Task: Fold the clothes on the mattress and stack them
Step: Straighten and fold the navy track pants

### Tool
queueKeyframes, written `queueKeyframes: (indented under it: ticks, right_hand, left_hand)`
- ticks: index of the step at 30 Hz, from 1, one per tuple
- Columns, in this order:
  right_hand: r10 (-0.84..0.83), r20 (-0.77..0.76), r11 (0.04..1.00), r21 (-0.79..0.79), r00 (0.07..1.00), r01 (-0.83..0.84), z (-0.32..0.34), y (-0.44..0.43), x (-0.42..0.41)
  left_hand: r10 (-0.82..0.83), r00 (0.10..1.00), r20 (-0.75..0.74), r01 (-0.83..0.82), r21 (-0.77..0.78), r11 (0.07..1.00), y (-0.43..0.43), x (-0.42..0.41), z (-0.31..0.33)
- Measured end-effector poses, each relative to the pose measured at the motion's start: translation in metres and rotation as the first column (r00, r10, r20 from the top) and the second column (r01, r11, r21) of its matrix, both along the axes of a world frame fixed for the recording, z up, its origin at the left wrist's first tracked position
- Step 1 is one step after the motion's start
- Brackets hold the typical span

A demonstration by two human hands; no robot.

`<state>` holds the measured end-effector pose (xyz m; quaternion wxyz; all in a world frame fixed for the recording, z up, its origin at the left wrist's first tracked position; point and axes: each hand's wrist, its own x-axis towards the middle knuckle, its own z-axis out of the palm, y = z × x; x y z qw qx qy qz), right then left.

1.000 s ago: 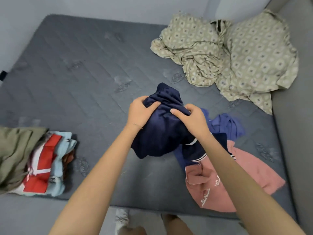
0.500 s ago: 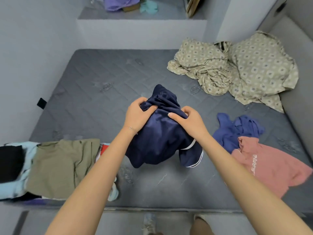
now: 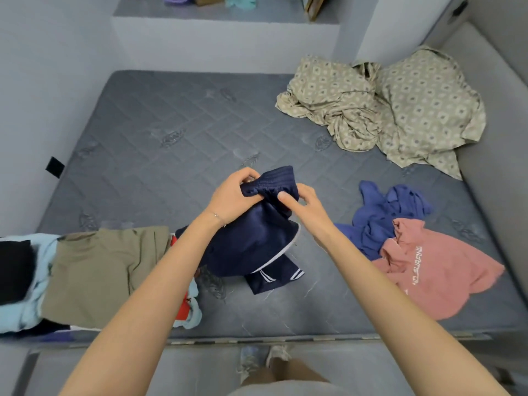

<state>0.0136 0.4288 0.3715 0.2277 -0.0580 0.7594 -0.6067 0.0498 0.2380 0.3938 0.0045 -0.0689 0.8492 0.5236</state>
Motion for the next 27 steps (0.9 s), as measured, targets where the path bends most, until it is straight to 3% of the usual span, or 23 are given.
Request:
queueKeyframes:
  ticks: [3,5,7,10,13,19,23,27]
  right_hand:
    - [-0.069,0.058,0.997,-0.02,0.996,0.07,0.006,-0.002,-0.008]
    - [-0.123,-0.003,0.992,0.021,0.992,0.123,0.01,-0.001,-0.013]
    - [-0.095,-0.082,0.994,0.041,0.992,0.099,0.018,0.004,-0.02]
    - [-0.015,-0.173,1.0,0.022,0.985,0.019,0.037,0.011,-0.031]
    - [0.085,-0.239,0.996,0.036,0.967,-0.079,0.054,0.013,-0.041]
    - [0.058,-0.217,0.998,-0.003,0.974,-0.06,0.071,0.021,-0.051]
    - [0.012,-0.228,1.0,-0.021,0.974,-0.017,0.083,0.021,-0.057]
    - [-0.115,-0.312,0.992,0.018,0.943,0.127,0.093,0.023,-0.061]
  left_hand:
    - [-0.07,0.997,0.021,0.072,-0.133,0.988,0.013,0.002,-0.005]
    - [-0.086,0.996,0.018,0.088,-0.159,0.983,0.018,0.002,-0.008]
    - [-0.125,0.99,0.061,0.131,-0.11,0.985,0.019,0.002,-0.009]
    - [-0.221,0.956,0.196,0.206,0.092,0.974,0.012,0.004,-0.011]
    - [-0.292,0.924,0.246,0.28,0.083,0.956,0.001,0.003,-0.019]
    - [-0.17,0.939,0.299,0.205,-0.089,0.975,-0.026,0.006,-0.041]
    - [-0.066,0.978,0.198,0.08,-0.064,0.995,-0.03,0.013,-0.043]
    - [0.036,0.999,0.021,-0.031,-0.202,0.979,-0.041,0.004,-0.015]
